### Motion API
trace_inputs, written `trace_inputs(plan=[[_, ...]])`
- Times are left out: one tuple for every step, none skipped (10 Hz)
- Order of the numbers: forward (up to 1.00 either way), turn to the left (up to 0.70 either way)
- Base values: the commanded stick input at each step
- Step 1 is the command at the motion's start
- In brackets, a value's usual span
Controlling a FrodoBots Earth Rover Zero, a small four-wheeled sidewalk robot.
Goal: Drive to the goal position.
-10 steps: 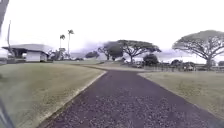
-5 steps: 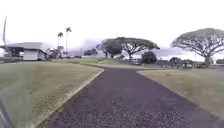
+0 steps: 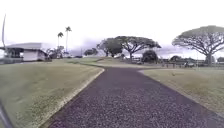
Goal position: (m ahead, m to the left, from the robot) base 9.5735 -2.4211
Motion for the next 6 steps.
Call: trace_inputs(plan=[[0.7,-0.24],[0.7,-0.15],[0.7,0.0],[0.7,0.0],[0.7,0.0],[0.7,0.0]])
